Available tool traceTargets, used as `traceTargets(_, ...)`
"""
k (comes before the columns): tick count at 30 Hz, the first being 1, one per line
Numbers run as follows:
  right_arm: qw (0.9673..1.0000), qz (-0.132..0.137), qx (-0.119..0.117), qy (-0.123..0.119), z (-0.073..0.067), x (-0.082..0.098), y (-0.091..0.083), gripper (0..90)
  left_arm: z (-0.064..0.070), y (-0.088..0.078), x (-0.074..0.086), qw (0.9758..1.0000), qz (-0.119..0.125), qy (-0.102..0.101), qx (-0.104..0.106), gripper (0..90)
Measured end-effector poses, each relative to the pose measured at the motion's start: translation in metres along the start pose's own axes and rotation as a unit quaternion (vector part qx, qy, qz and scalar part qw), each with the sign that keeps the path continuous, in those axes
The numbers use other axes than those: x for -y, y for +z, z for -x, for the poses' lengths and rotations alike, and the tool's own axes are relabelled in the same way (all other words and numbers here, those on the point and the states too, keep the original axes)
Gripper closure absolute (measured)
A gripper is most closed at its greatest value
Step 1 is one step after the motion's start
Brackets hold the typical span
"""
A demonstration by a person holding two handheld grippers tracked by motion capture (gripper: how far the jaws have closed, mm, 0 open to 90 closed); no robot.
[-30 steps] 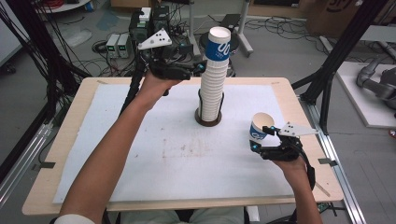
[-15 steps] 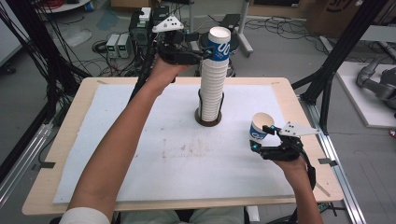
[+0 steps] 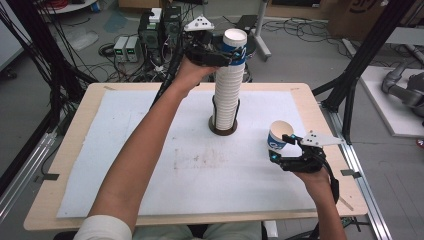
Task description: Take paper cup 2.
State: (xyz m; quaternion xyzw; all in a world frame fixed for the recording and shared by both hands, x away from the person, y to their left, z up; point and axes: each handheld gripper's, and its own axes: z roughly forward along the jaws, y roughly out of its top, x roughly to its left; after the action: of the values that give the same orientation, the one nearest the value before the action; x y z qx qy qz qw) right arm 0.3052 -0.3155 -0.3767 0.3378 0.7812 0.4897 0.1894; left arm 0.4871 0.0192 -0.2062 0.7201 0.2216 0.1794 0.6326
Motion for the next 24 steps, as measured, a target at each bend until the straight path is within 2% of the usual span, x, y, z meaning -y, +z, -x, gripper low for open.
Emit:
traceTargets(2, 1.0, 0.0, 0.001, -0.001, 0.0007, 0.0007, -0.0007, 20.2, -0.0006, 0.0023, 0.0011, 1.0, -0.004, 0.0, -0.002, 16.0)
traceTargets(6, 1.0, 0.002, 0.002, 0.0, 0.0014, 0.0015, -0.0019, 20.2, -0.0004, 0.0055, 0.0036, 1.0, -0.005, -0.002, -0.001, 22.2)
traceTargets(10, 1.0, 0.0, 0.001, 0.003, 0.0009, 0.0016, -0.0018, 20.2, -0.0007, 0.0057, 0.004, 0.9999, -0.002, -0.01, -0.001, 23.3)
traceTargets(17, 1.0, -0.001, 0.002, 0.004, 0.0005, 0.0015, -0.0016, 20.2, -0.0003, 0.0044, 0.0036, 1.0, -0.003, -0.006, -0.001, 24.1)
traceTargets(24, 1.0, -0.003, 0.001, 0.006, 0.001, 0.0018, -0.0002, 20.2, 0.0006, 0.0016, -0.0001, 0.9999, 0.009, -0.007, -0.001, 24.9)
